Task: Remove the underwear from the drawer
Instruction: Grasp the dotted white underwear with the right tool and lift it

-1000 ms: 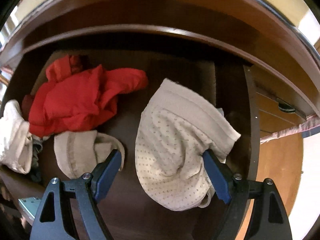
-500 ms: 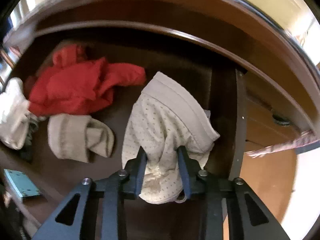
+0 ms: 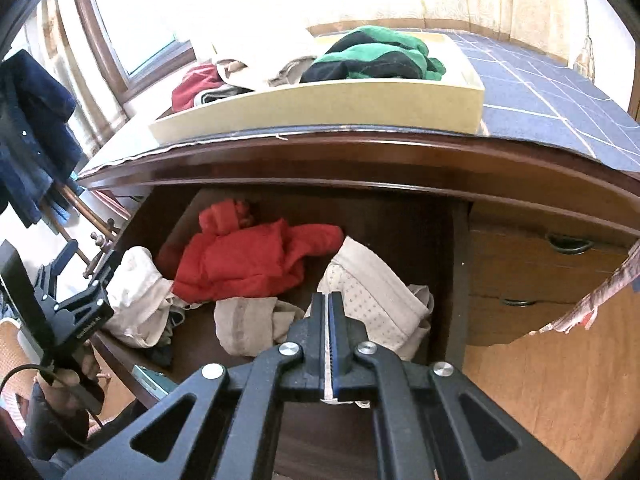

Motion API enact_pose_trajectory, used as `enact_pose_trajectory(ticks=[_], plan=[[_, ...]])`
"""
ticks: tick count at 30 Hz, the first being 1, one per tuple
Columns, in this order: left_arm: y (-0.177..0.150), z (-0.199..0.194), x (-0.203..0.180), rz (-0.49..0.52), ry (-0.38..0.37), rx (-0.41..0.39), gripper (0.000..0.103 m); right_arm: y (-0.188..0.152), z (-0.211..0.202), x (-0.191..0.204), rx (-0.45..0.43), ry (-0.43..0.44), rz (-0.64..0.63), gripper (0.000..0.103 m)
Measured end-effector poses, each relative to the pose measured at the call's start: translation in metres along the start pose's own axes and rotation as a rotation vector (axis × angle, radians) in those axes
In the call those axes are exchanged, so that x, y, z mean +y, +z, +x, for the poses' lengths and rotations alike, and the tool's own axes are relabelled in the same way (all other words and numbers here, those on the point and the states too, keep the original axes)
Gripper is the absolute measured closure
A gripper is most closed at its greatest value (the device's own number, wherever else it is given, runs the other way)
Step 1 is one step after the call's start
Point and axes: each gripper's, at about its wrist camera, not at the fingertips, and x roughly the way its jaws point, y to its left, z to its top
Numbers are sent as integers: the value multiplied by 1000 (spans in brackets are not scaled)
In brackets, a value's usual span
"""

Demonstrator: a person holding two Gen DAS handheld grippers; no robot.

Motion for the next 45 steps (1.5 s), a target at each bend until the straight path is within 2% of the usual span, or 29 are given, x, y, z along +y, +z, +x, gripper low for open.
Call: enact_pose_trajectory(ticks=[3, 4, 7, 14, 15, 16, 17, 18, 19, 22, 26, 29, 30, 31, 33, 37, 41, 45], plan=[[0, 0, 0, -1, 0, 1, 0, 7, 3, -15, 7, -7, 15, 100], [0, 0, -1, -1, 0, 0, 0, 2, 16, -17, 13, -7, 26, 100], [0, 0, -1, 1, 1, 1, 0, 5, 22, -27, 44, 29, 62, 100], [0, 0, -1, 2, 2, 1, 0, 14, 53, -20, 135, -13, -5, 98], [0, 0, 0, 2, 2, 1, 0, 15, 57, -19, 141, -25, -13, 92], [1, 0, -1, 2, 1, 1, 0, 17, 62, -18, 149, -35, -26, 70], [1, 0, -1, 3, 0, 0, 0, 18, 66, -17, 155, -33, -35, 55], [1, 0, 0, 3, -1, 0, 0, 18, 69, -16, 162, -27, -46, 30], [1, 0, 0, 2, -1, -1, 0, 18, 73, -14, 171, -27, -60, 25], [1, 0, 0, 2, 0, 0, 0, 18, 86, -7, 229, -73, -112, 25], [1, 0, -1, 3, -3, 1, 0, 14, 117, -4, 377, -162, -169, 26], [0, 0, -1, 9, -2, 1, 0, 11, 131, 7, 419, -252, -258, 26], [0, 0, -1, 9, -1, 1, 0, 10, 133, 9, 427, -261, -271, 27], [0, 0, -1, 10, -2, 1, 0, 7, 136, 11, 439, -267, -293, 37], [0, 1, -1, 15, -4, 5, 0, 3, 137, 12, 449, -280, -324, 43], [1, 3, -2, 28, -18, 14, 0, 3, 119, -1, 412, -223, -270, 60], [3, 6, -6, 54, -24, 27, 0, 6, 87, -17, 288, -144, -162, 63], [3, 7, -9, 66, -20, 31, 0, 12, 41, -27, 159, 0, -43, 63]])
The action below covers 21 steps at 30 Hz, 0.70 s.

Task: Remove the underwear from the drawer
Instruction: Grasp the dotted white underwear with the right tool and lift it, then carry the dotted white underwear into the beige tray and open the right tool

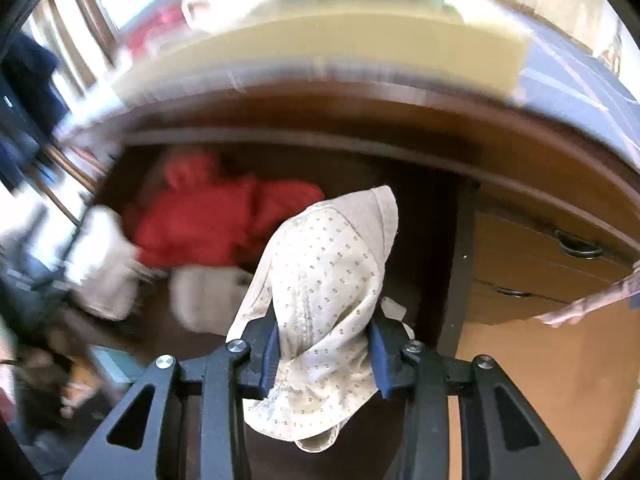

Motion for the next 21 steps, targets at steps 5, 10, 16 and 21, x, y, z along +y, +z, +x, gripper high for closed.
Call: enact_pose_trajectory(ticks=[5, 10, 16, 21], plan=[[-1, -1, -1, -3, -1, -2, 0, 8, -48, 5, -111, 39, 12, 63], [-1, -2, -4, 16, -4, -3, 0, 29, -89, 9, -218, 86, 27, 63], [-1, -3, -5, 8, 2, -9, 0, 85, -124, 12, -357, 42, 45, 63], [-2, -4, -5, 8, 2, -12, 0, 145, -125, -3, -418, -56, 88, 63]])
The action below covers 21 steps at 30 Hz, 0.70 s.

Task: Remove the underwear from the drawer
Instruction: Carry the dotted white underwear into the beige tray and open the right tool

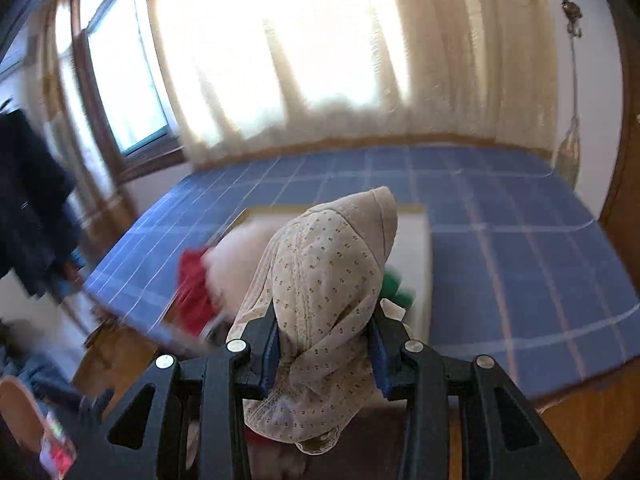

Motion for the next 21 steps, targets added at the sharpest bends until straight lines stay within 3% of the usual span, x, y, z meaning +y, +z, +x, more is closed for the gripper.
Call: enact_pose_trajectory(ticks=[6, 10, 21], plan=[[-1, -3, 1, 5, -5, -7, 0, 45, 50, -31, -6, -66, 90, 63], [-1, -3, 1, 7, -9, -5, 0, 63, 89, -45, 40, -104, 100, 63], [1, -1, 3, 8, -22, 3, 0, 61, 161, -50, 136, -219, 67, 63]])
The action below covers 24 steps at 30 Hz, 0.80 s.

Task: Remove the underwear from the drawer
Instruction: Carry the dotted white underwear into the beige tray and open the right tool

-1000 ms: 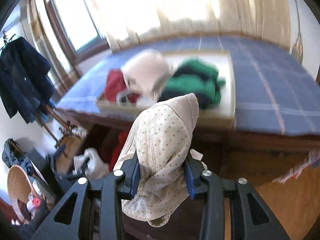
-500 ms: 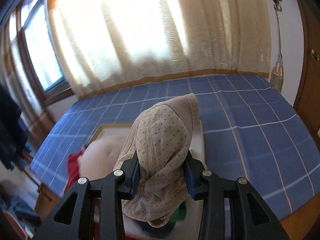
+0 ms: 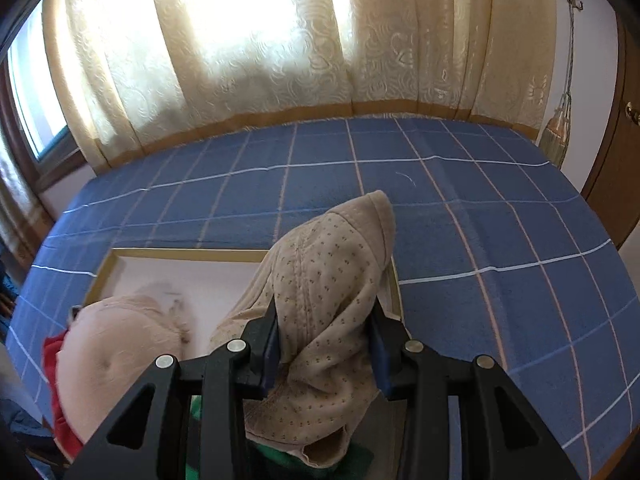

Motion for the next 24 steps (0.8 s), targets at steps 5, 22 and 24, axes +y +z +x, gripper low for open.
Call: enact_pose_trajectory(ticks=[5, 22, 24], plan=[[1, 1, 0, -2, -1, 4, 0, 1, 20, 4, 29, -45, -24, 63], [2, 6, 0, -6, -6, 22, 0, 0, 31, 0, 47, -88, -16, 47], [3, 6, 0, -5, -5, 23, 0, 0, 31, 0, 44, -84, -15, 46]])
